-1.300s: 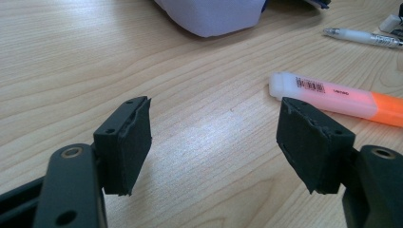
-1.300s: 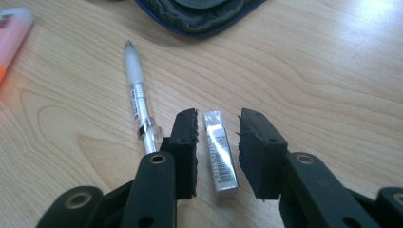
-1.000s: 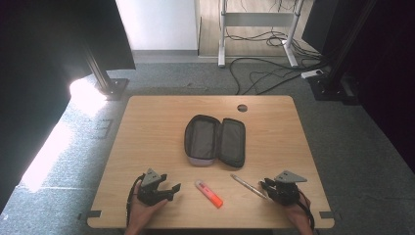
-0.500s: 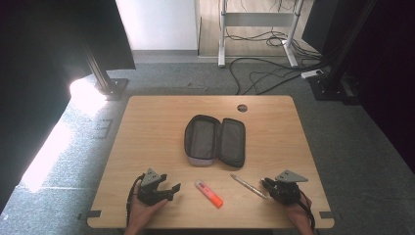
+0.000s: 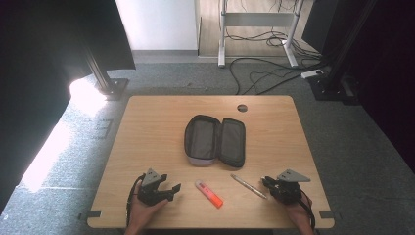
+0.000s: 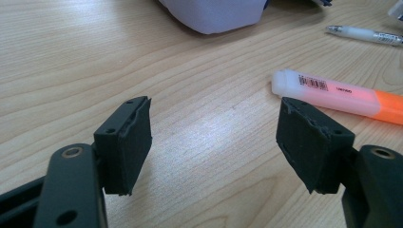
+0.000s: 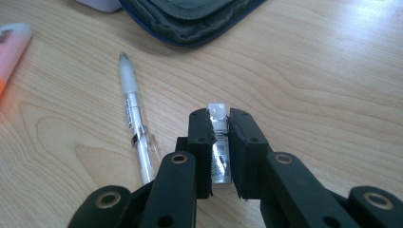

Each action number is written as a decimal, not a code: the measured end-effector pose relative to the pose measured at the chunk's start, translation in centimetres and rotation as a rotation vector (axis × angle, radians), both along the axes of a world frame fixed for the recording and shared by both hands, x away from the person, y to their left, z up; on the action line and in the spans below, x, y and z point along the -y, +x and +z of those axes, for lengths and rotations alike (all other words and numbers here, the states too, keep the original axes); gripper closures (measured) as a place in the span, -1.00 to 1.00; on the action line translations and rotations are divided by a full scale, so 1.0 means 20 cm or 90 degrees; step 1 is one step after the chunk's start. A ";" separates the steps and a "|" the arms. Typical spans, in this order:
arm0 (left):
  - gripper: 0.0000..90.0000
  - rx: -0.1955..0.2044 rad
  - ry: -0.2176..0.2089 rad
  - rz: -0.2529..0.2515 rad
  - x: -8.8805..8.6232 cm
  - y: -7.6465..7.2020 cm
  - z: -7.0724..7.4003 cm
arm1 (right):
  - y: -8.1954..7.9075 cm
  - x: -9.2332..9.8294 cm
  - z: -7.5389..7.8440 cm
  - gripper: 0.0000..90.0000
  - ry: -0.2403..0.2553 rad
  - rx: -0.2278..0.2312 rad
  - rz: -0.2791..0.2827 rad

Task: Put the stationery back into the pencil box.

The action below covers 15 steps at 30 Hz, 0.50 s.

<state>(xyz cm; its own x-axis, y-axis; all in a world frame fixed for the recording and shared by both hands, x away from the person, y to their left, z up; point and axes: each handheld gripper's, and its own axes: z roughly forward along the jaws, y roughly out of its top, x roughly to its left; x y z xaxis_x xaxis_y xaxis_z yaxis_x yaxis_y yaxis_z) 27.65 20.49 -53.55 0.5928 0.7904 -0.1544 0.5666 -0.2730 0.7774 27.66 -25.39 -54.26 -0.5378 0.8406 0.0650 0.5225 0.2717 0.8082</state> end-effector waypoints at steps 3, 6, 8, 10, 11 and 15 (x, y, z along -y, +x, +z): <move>-0.37 -0.001 0.000 0.000 0.00 0.00 0.00 | 0.00 0.00 0.00 0.75 0.002 0.000 0.000; -0.37 -0.001 0.002 -0.001 0.00 0.00 0.00 | 0.00 0.00 0.01 0.75 0.004 0.002 -0.002; -0.37 -0.002 0.001 0.000 0.00 0.00 0.00 | 0.00 0.00 0.01 0.75 0.008 0.003 -0.003; -0.37 -0.002 0.002 0.000 0.00 0.00 0.00 | 0.01 0.00 0.01 0.75 0.009 0.006 -0.003; -0.37 -0.002 0.001 -0.001 0.00 0.00 0.00 | 0.01 -0.01 0.02 0.75 0.009 0.007 -0.004; -0.37 -0.003 0.002 0.000 0.00 0.00 0.00 | 0.01 -0.01 0.03 0.75 0.012 0.009 -0.002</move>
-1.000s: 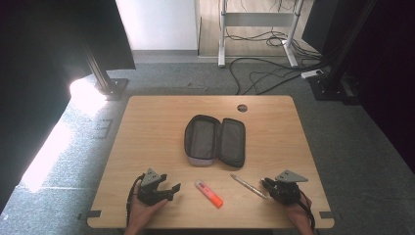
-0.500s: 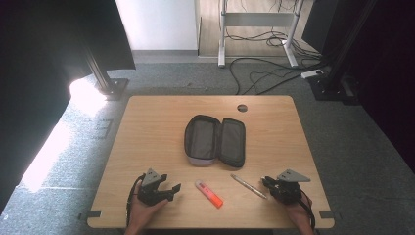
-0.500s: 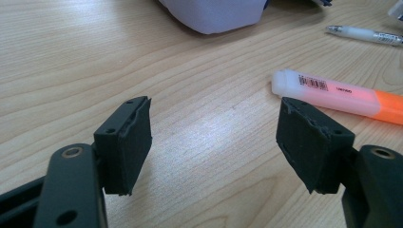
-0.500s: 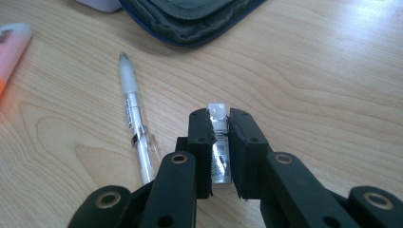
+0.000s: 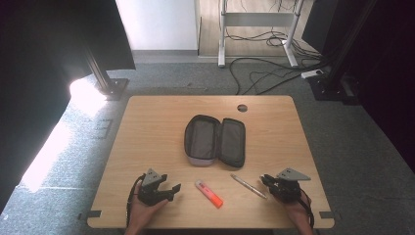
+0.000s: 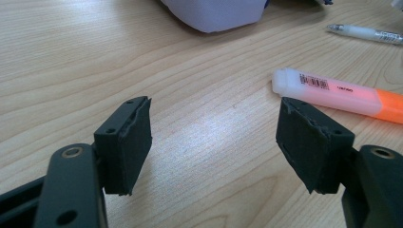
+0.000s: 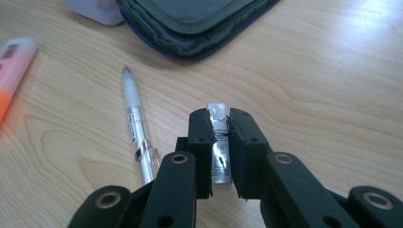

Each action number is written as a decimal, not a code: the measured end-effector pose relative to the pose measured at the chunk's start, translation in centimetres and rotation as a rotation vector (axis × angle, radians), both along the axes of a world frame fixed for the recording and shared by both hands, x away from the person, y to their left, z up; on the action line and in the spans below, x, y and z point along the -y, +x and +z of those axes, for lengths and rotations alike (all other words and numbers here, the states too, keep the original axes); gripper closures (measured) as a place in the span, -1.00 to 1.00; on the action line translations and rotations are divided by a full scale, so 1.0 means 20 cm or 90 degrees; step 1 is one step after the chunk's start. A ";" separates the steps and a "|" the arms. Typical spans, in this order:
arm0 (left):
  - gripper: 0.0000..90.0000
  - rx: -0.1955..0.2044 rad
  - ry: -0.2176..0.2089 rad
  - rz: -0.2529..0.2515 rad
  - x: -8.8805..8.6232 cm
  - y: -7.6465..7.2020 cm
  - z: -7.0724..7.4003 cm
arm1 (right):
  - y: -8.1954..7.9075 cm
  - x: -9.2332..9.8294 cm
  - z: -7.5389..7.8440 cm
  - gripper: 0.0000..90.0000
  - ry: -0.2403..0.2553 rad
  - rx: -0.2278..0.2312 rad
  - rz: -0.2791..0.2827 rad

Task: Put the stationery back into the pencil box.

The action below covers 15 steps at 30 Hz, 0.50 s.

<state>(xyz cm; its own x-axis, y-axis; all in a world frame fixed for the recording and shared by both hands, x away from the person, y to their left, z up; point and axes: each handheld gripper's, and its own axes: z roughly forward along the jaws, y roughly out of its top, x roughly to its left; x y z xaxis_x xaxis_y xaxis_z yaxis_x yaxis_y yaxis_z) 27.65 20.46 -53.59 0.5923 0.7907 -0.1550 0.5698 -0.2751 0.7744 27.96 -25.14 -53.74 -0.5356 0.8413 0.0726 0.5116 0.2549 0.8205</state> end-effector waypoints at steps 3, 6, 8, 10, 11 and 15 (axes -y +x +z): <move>-0.36 -0.002 -0.001 0.003 0.00 0.00 -0.01 | 0.02 0.00 0.01 0.75 0.015 0.002 -0.001; -0.36 -0.005 0.001 0.005 -0.01 0.00 -0.01 | 0.03 0.00 0.02 0.75 0.020 0.001 -0.002; -0.36 -0.004 -0.001 0.005 -0.01 0.00 -0.01 | 0.04 -0.01 0.03 0.75 0.020 0.004 -0.003; -0.36 -0.004 -0.001 0.006 -0.01 0.00 -0.01 | 0.05 -0.01 0.04 0.75 0.027 0.008 -0.003; -0.36 -0.003 0.002 0.007 0.00 0.00 -0.01 | 0.07 -0.02 0.05 0.75 0.034 0.011 -0.004; -0.36 -0.004 0.007 0.005 0.01 0.00 -0.01 | 0.09 -0.04 0.06 0.75 0.026 0.016 -0.004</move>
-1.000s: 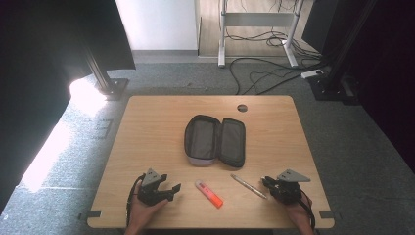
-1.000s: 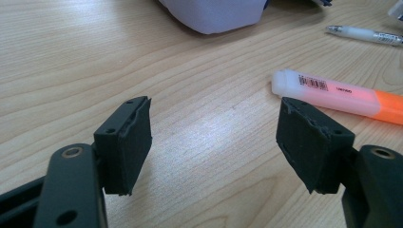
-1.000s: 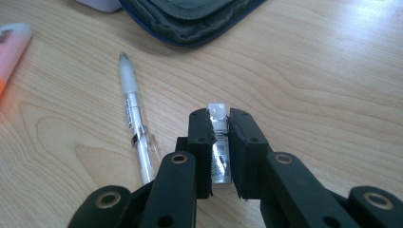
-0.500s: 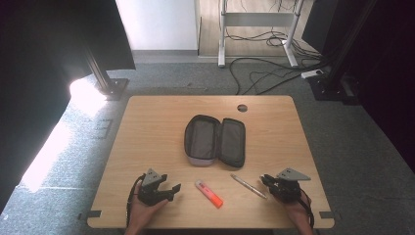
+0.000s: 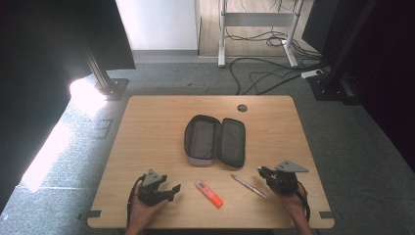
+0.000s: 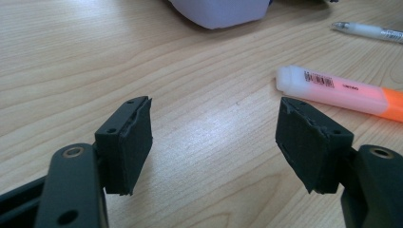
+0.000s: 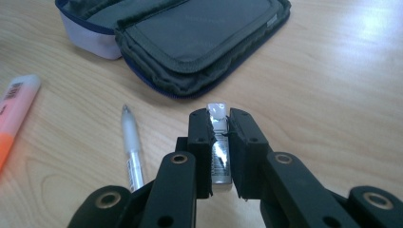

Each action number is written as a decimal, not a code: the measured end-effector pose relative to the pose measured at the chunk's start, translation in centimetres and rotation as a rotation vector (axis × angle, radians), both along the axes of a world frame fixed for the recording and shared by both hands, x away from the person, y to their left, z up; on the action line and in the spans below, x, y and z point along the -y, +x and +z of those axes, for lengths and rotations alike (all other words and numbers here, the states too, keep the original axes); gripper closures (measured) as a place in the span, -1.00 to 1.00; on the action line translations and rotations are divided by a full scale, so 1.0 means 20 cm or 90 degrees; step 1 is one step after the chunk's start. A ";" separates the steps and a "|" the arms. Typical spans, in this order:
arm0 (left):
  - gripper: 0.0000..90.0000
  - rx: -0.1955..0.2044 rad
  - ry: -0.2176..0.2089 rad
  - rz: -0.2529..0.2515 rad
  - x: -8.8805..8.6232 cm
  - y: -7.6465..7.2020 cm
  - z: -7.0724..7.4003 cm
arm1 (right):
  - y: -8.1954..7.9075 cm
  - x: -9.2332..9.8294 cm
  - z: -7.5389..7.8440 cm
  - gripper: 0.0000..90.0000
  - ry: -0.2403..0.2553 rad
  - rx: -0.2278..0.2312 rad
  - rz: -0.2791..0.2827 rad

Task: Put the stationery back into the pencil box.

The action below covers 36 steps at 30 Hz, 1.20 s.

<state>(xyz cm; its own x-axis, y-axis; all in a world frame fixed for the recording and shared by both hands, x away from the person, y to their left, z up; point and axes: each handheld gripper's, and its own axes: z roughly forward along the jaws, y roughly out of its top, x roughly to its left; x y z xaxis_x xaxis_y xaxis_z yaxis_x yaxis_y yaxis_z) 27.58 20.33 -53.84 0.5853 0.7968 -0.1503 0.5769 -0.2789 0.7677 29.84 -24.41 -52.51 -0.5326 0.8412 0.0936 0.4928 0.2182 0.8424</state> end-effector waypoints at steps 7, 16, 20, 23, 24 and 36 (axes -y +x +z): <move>-0.36 -0.004 0.006 -0.001 0.01 0.00 -0.01 | 0.07 -0.06 0.07 0.75 -0.010 0.019 0.013; -0.36 -0.006 0.007 -0.004 0.02 0.00 -0.01 | 0.16 -0.16 0.14 0.75 -0.003 0.034 0.022; -0.36 -0.008 0.007 -0.006 0.03 0.00 -0.01 | 0.21 -0.19 0.15 0.75 0.000 0.034 0.024; -0.36 -0.008 0.006 -0.007 0.02 0.00 -0.02 | 0.25 -0.22 0.17 0.75 0.005 0.034 0.026; -0.36 -0.008 0.006 -0.006 0.02 0.00 -0.01 | 0.26 -0.23 0.17 0.75 0.007 0.032 0.027; -0.36 -0.010 0.006 -0.005 0.03 0.00 -0.02 | 0.37 -0.39 0.21 0.75 0.016 0.034 0.046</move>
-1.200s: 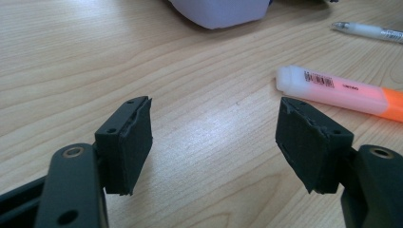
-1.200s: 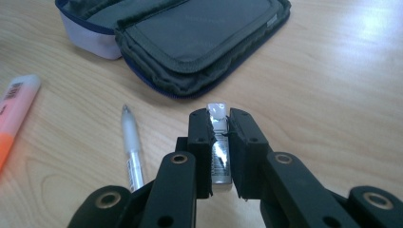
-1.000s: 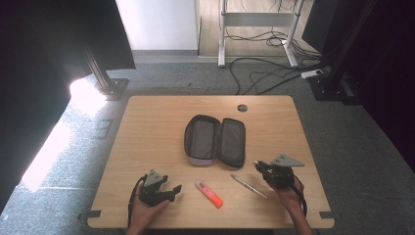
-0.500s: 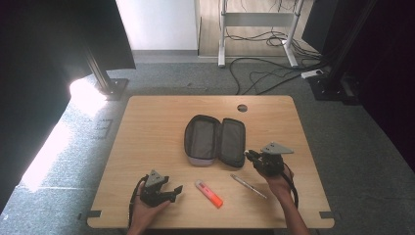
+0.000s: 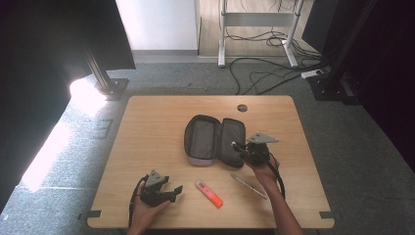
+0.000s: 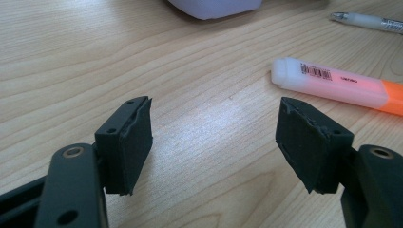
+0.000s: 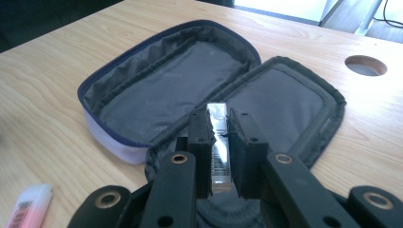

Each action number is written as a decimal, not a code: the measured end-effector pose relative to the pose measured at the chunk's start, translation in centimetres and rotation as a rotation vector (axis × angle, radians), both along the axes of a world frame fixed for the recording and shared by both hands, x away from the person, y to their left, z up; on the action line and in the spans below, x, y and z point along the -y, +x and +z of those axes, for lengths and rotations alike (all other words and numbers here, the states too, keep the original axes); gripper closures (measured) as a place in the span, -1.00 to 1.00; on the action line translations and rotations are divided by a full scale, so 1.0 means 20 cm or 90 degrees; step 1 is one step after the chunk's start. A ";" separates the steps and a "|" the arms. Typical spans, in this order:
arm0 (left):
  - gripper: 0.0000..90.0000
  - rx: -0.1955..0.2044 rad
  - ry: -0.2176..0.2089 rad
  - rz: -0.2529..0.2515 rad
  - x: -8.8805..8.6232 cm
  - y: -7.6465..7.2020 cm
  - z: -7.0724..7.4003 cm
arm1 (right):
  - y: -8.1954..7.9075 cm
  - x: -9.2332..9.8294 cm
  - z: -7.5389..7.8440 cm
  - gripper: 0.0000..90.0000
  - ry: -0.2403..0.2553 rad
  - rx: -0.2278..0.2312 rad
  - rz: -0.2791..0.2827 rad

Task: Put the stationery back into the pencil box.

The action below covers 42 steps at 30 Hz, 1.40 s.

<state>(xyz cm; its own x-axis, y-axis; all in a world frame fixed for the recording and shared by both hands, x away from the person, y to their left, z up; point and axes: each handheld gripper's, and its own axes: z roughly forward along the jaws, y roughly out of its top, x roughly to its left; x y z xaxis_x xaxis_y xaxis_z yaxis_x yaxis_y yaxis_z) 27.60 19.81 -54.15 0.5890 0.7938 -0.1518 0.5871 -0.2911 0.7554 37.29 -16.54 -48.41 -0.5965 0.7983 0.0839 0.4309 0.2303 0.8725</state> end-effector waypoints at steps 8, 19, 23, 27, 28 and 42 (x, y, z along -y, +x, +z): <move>-0.36 -0.004 0.000 -0.001 0.00 0.00 0.00 | 0.07 -0.09 0.00 0.75 0.002 -0.009 0.008; -0.36 -0.005 0.000 -0.005 0.01 0.00 0.00 | 0.15 -0.19 0.01 0.75 0.002 -0.009 0.014; -0.36 -0.005 -0.002 -0.005 0.01 0.00 0.00 | 0.17 -0.22 0.01 0.75 -0.003 -0.016 0.017; -0.36 -0.005 -0.002 -0.006 0.01 0.00 0.00 | 0.20 -0.25 0.01 0.75 -0.006 -0.018 0.018; -0.36 -0.005 -0.001 -0.006 0.01 0.00 0.00 | 0.20 -0.25 0.00 0.75 -0.007 -0.018 0.017; -0.35 -0.005 -0.002 -0.007 0.01 0.00 0.00 | 0.27 -0.31 -0.04 0.74 -0.017 -0.031 0.022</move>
<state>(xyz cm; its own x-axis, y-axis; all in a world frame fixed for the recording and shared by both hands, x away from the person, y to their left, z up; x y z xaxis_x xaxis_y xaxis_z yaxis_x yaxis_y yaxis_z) 27.58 19.70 -54.17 0.5968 0.7864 -0.1592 0.5892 -0.2949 0.7523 42.68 -10.27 -49.12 -0.6190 0.7800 0.0921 0.4639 0.2685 0.8442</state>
